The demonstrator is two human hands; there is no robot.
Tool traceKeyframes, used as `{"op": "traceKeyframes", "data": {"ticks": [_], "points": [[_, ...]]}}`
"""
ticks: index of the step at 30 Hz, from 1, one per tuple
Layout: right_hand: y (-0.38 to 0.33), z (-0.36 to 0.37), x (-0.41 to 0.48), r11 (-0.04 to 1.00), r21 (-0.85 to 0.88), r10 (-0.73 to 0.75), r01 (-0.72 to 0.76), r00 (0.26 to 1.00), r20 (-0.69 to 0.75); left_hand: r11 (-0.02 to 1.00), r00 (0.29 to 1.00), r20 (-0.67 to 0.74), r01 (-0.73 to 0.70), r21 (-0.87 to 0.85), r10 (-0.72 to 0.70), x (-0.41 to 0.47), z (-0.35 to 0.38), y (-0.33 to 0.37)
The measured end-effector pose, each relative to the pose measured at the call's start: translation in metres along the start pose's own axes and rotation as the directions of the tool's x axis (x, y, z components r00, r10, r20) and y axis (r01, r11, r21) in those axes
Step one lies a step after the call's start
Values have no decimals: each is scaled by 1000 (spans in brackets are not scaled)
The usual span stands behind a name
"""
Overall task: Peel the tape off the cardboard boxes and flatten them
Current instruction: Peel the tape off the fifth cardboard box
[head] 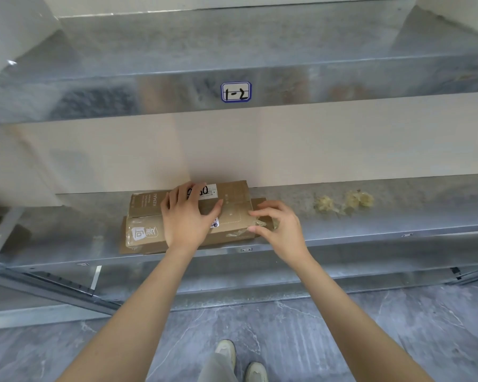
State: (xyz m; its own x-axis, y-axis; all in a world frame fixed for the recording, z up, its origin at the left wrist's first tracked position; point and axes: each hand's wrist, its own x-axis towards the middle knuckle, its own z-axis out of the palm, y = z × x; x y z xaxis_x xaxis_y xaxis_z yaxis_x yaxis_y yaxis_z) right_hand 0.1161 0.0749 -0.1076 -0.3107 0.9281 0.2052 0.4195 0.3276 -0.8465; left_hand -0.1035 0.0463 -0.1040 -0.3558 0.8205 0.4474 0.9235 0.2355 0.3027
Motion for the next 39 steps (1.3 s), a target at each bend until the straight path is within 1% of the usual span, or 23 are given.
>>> {"op": "traceKeyframes", "data": {"ticks": [3, 8, 12, 16, 18, 21, 23, 25, 27, 29, 30, 32, 35, 37, 39], "points": [[-4, 1, 0, 998, -61, -24, 21, 998, -51, 1000, 1000, -1, -6, 1, 6, 0, 0, 0], [-5, 5, -3, 989, -143, -59, 48, 996, -74, 1000, 1000, 7, -9, 9, 9, 0, 1, -1], [-4, 9, -9, 989, -123, -92, 78, 989, -114, 1000, 1000, 8, -7, 11, 7, 0, 0, -1], [-2, 13, -12, 994, -78, -82, 71, 986, -147, 1000, 1000, 2, -10, 3, 10, 0, 0, -1], [-3, 14, -13, 995, -63, -86, 78, 988, -128, 1000, 1000, -4, -12, 2, 12, -1, 0, 0], [-9, 16, -13, 996, -62, -66, 65, 998, -14, 1000, 1000, -1, -15, 0, 15, -1, 0, 0], [-12, 20, -11, 995, -95, -28, 30, 999, 25, 1000, 1000, -3, -18, -1, 18, -2, -1, 0], [-15, 24, -9, 986, -167, -5, 9, 1000, 25, 1000, 1000, -6, -20, 0, 20, -3, -1, -1], [-19, 29, -11, 966, -252, -54, 62, 998, 40, 1000, 1000, 0, -20, -3, 20, -2, -1, -1], [-23, 24, -11, 956, -269, -108, 114, 994, 34, 1000, 1000, 7, -11, -13, 11, -1, 0, -1], [-24, 17, -8, 960, -255, -114, 115, 993, 16, 1000, 1000, 10, -7, -18, 7, 1, 0, -1], [-25, -2, 1, 977, -201, -75, 71, 997, -13, 1000, 1000, 16, -5, -22, 5, 2, 1, -2], [-29, -27, 11, 998, -60, -12, 10, 1000, -28, 1000, 1000, 16, -9, -29, 9, 3, 2, -2], [-33, -31, 16, 999, 44, 10, -9, 1000, -18, 1000, 1000, 17, -8, -30, 9, 3, 2, -2], [-37, -27, 19, 994, 106, 18, -17, 1000, -10, 999, 1000, 14, -8, -35, 9, 2, 1, -2]]}}
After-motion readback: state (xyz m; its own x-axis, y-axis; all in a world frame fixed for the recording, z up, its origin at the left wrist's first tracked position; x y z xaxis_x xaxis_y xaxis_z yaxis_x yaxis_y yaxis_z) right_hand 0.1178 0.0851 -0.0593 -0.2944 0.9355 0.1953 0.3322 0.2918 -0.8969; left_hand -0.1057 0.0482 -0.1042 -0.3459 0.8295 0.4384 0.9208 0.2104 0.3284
